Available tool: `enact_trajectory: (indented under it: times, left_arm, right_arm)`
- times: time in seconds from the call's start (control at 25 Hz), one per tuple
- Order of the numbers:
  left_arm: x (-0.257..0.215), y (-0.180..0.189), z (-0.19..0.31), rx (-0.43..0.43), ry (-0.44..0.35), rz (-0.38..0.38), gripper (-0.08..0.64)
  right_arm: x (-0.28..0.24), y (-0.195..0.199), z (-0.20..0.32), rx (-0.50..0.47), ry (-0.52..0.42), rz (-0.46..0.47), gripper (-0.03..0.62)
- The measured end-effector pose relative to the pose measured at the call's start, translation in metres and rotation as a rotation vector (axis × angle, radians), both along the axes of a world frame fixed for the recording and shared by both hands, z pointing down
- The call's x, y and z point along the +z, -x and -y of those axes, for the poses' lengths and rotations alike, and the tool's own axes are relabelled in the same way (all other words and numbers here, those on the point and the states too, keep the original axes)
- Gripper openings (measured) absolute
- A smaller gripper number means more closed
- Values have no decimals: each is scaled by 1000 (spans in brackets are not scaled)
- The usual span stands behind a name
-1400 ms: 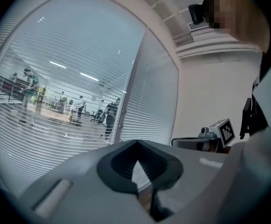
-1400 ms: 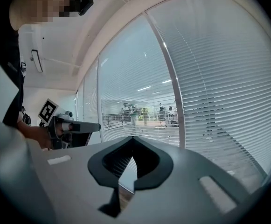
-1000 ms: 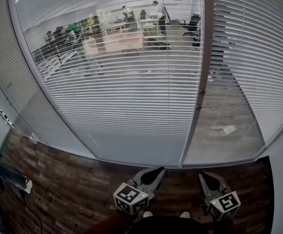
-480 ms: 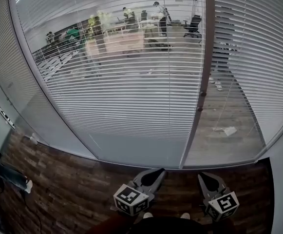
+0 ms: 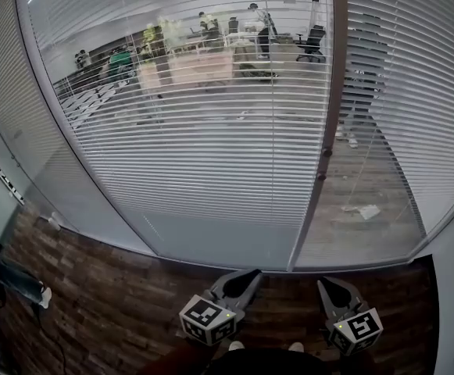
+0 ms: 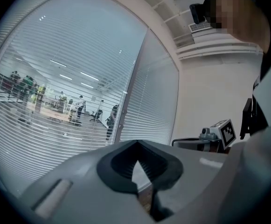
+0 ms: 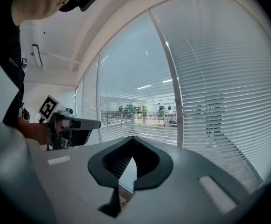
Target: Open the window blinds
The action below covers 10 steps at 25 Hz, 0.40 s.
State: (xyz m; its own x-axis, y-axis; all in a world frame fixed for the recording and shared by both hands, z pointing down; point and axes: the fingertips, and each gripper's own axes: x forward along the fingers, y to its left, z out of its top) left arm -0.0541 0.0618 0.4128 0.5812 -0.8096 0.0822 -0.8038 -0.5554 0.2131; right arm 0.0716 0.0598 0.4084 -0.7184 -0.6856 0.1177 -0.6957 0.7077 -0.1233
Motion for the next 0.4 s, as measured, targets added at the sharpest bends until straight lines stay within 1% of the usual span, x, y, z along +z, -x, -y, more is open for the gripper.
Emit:
enact_trajectory:
  times: [0.4]
  left_arm:
    - [3,-3,2,5,13,-2,1]
  right_arm:
    - [8,-6,1,2,5,-18,23]
